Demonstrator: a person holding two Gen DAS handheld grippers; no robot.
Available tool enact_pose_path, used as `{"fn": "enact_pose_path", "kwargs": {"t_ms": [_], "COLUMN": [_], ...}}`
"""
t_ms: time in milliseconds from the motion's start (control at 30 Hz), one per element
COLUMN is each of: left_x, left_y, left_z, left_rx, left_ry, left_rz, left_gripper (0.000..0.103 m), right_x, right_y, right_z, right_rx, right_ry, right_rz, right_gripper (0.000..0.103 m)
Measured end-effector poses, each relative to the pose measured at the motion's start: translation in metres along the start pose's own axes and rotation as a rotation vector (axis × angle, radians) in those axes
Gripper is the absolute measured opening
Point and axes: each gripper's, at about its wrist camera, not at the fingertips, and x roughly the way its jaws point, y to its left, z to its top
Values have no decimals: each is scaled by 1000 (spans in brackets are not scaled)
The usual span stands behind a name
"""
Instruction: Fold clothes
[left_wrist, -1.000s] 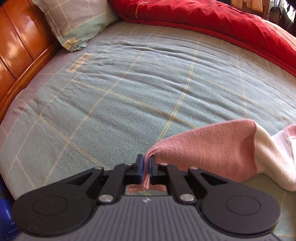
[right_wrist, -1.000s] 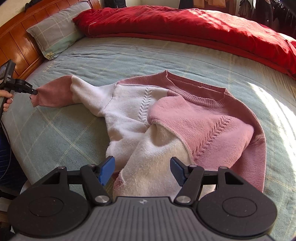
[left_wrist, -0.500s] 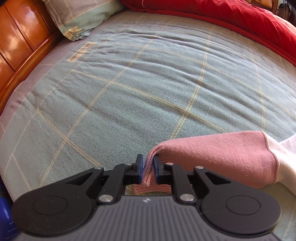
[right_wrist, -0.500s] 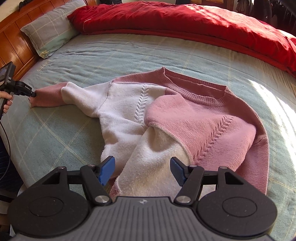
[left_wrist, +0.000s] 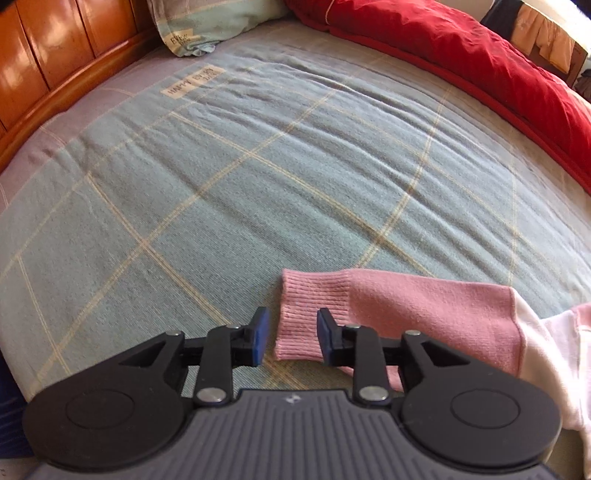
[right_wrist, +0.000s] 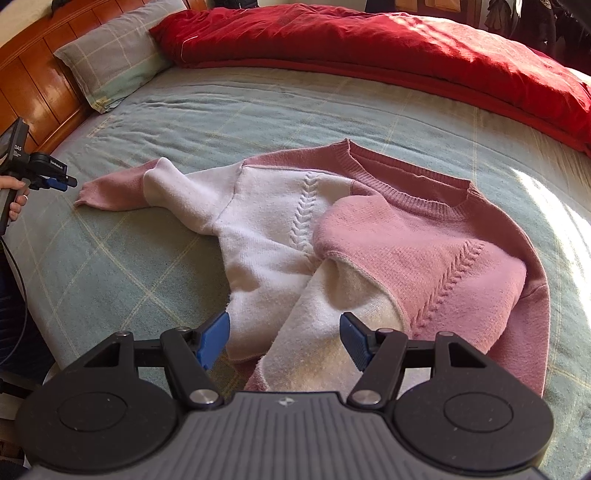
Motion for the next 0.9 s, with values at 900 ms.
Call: {"fn": "enact_pose_path", "kwargs": {"t_ms": [900], "left_x": [10], "left_y": [11], "left_z": [-20], "left_rx": [-187], "left_ry": [13], "left_rz": [-58], "left_gripper": [7], "right_x": [4], "right_y": [4], "right_z": [4], "right_rx": [-16], "right_ry": [-2], "right_rz": [8], "right_gripper": [71]}}
